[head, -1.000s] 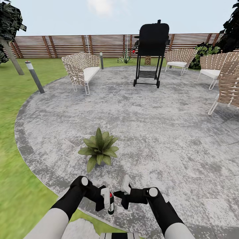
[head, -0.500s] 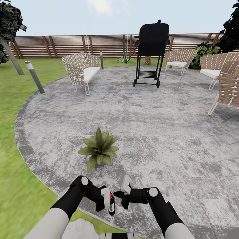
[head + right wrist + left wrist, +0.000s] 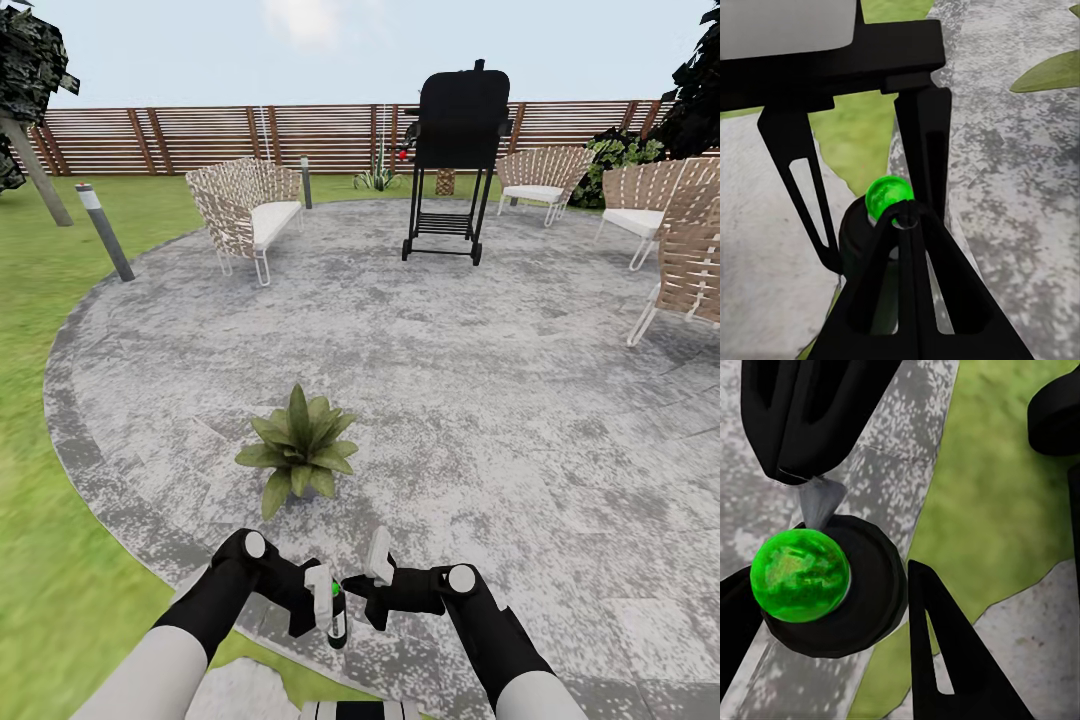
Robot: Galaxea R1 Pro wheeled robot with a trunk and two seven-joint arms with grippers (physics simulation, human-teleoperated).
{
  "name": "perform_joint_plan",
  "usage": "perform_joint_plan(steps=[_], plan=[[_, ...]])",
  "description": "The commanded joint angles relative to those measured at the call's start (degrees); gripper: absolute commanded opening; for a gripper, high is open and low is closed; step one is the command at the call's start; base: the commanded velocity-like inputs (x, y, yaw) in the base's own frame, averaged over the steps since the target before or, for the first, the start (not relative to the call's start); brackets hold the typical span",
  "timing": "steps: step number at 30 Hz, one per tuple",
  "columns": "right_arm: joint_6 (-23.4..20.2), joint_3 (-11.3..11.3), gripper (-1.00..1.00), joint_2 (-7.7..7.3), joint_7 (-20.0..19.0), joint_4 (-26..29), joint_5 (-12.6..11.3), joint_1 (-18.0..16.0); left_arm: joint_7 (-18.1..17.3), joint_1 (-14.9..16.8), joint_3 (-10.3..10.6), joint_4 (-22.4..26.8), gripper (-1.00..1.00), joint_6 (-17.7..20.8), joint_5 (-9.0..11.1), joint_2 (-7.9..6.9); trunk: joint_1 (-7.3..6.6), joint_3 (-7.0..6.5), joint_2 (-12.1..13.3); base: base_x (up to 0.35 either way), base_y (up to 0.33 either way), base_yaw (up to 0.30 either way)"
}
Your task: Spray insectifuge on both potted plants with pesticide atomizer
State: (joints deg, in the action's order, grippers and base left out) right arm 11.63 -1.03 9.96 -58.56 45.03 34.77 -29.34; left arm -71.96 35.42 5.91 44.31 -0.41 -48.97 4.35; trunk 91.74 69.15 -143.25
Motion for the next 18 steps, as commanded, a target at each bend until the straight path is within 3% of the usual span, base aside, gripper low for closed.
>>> perform_joint_plan(steps=[1, 9, 18], plan=[[0.49, -0.11, -1.0, 0.04, -0.07, 0.06, 0.56, -0.02, -0.2, 0.01, -0.02, 0.07, -1.0, -0.03, -0.24, -0.01, -0.01, 0.05, -0.02, 0.0, 0.0, 0.0], [0.49, -0.11, -1.0, 0.04, -0.07, -0.1, 0.56, -0.02, -0.12, -0.35, -0.29, -0.02, -1.0, -0.2, -0.72, -1.48, -0.01, 0.05, -0.02, 0.0, 0.0, 0.0], [0.38, -0.19, -1.0, 0.04, -0.01, -0.4, 0.92, -0.02, 0.01, -1.08, -0.45, -0.03, -1.0, -0.21, -1.07, -8.17, -0.01, 0.05, -0.02, 0.0, 0.0, 0.0]])
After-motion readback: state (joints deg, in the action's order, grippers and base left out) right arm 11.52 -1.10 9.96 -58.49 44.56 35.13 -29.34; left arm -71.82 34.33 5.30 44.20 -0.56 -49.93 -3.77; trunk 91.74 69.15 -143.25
